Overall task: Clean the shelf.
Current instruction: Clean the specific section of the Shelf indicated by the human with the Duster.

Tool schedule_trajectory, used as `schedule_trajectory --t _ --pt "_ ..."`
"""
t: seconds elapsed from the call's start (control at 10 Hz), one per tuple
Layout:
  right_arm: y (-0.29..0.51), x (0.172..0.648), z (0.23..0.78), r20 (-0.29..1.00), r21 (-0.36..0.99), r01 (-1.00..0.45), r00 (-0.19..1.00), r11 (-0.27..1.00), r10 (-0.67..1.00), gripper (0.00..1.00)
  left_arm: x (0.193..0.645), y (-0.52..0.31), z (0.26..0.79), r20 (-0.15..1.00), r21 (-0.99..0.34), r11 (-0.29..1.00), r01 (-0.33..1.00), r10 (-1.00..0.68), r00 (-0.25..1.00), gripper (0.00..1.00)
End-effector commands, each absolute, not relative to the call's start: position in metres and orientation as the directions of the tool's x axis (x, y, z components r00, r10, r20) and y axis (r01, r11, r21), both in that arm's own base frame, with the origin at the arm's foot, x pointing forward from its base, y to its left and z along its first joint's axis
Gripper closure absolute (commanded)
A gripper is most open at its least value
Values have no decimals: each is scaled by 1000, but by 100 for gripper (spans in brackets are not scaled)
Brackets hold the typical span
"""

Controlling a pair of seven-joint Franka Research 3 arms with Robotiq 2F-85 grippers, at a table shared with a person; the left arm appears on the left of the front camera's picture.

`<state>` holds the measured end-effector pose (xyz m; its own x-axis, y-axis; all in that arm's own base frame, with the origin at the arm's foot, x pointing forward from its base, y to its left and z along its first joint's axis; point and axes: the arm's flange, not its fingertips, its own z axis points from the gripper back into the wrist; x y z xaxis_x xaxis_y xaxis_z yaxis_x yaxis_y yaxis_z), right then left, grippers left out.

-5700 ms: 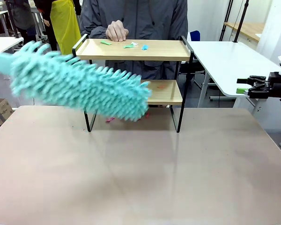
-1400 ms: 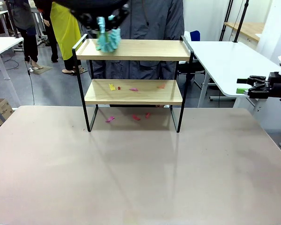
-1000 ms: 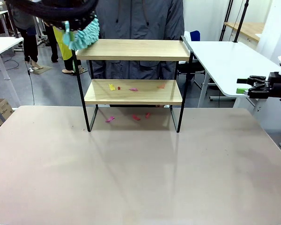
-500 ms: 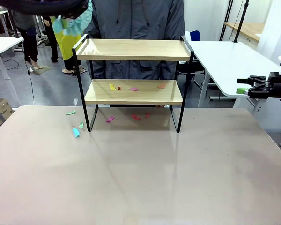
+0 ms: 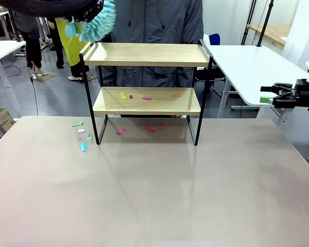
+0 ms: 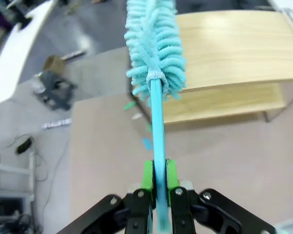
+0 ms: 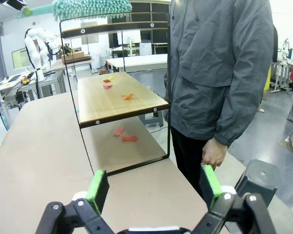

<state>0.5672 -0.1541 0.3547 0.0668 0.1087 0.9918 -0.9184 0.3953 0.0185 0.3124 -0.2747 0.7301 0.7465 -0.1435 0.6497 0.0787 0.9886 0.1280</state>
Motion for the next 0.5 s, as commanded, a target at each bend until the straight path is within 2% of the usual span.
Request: schedule_trajectory --t 0.0,0.2,0.4 --pt "-152 567 357 992 15 -919 62 393 109 0 298 -216 755 602 -24 945 326 -246 760 87" --pt "-152 567 357 992 15 -919 62 393 109 0 283 -167 771 536 -67 855 514 -404 741 87" --pt "-152 567 357 992 15 -919 62 393 109 0 267 -137 780 458 -50 773 632 -545 703 87"
